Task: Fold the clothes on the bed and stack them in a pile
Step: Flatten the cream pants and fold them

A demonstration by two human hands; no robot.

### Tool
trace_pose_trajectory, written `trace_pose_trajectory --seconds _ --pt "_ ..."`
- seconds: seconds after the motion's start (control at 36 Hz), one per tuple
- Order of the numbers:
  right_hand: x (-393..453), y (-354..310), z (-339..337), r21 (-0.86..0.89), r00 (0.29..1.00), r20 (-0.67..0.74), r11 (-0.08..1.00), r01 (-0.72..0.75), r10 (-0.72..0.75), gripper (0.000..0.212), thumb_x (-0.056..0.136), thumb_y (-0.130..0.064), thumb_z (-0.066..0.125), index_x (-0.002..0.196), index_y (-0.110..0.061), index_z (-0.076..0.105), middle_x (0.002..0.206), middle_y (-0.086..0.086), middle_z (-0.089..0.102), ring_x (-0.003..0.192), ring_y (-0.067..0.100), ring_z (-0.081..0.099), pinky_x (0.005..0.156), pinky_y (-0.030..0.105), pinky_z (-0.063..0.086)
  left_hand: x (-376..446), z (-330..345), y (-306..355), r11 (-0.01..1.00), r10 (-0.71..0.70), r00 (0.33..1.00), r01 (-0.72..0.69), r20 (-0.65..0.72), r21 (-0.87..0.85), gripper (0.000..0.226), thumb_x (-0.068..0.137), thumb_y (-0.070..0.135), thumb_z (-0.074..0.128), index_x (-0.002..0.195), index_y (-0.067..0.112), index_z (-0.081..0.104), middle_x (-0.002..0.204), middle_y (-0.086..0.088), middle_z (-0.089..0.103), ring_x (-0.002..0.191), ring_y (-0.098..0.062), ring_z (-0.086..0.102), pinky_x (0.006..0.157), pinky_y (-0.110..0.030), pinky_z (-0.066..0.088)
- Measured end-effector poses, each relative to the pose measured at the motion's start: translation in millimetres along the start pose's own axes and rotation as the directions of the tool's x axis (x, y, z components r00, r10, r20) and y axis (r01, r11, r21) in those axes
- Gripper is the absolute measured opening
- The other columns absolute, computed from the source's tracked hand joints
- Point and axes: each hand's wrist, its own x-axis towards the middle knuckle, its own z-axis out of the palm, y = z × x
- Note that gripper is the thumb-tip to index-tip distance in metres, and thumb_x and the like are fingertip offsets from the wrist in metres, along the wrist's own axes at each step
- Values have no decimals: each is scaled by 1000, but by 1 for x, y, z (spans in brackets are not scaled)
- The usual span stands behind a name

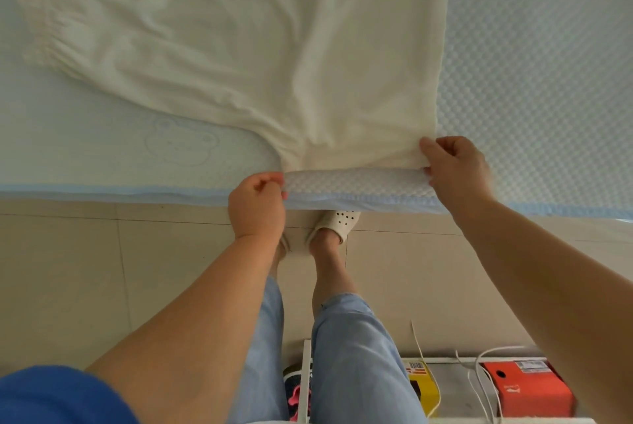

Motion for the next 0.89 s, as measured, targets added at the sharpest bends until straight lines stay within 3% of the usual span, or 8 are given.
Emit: trace_pose_trajectory --seconds 0.22,0.36,0.5,0.58,0.67,0.72,0.81,0.89 --pt "-3 -9 1 261 967 219 947 -189 132 6 81 -26 70 81 -25 63 86 -6 65 80 14 59 71 28 47 8 11 33 854 -215 924 335 317 -397 6 86 13 65 83 18 63 81 3 67 73 -12 64 69 -22 50" --pt "-9 -6 -7 627 941 329 726 -282 82 13 81 -6 63 92 -12 65 85 -1 72 78 16 69 63 25 53 8 9 36 683 -236 891 436 387 -586 4 86 11 61 85 14 64 79 -1 72 74 -15 69 64 -29 55" --pt "-11 1 -2 442 964 188 861 -252 186 13 81 -10 68 89 -13 57 78 2 61 54 12 58 55 27 52 7 12 30 705 -353 856 508 377 -494 4 87 11 63 90 10 60 76 -5 71 63 -15 69 55 -25 55" --pt "-11 9 1 171 988 13 974 -151 151 32 81 -26 70 105 -16 52 87 -5 59 70 12 61 66 31 52 10 14 23 930 -286 944 315 168 -191 18 85 24 66 93 11 57 82 -7 67 65 -15 65 61 -27 53" --pt "-18 12 -2 -63 984 -166 996 59 -69 37 80 -34 67 109 -25 47 96 -15 51 85 8 53 74 27 40 6 7 22 985 80 996 -73 -39 154 17 81 30 63 77 19 51 75 -1 61 69 -19 58 61 -33 48" --pt "-24 13 -5 -234 922 -181 925 299 -343 37 80 -27 68 111 -20 50 106 -11 45 96 12 49 82 27 38 0 0 23 887 394 918 -366 -50 282 18 80 23 62 72 20 47 70 3 53 66 -17 49 57 -26 36" --pt "-27 12 -5 -468 723 67 619 631 -687 37 73 -13 74 107 -7 60 109 7 55 103 28 51 90 37 38 -4 -6 26 580 735 664 -721 136 379 12 73 13 64 84 8 63 83 -8 60 79 -26 56 71 -29 40" --pt "-19 11 -1 -607 648 344 366 706 -679 48 70 -8 73 117 -7 61 121 10 58 116 31 50 98 40 35 9 -2 27 326 722 547 -809 424 489 47 68 17 67 114 9 64 117 -14 60 115 -35 52 95 -43 35"
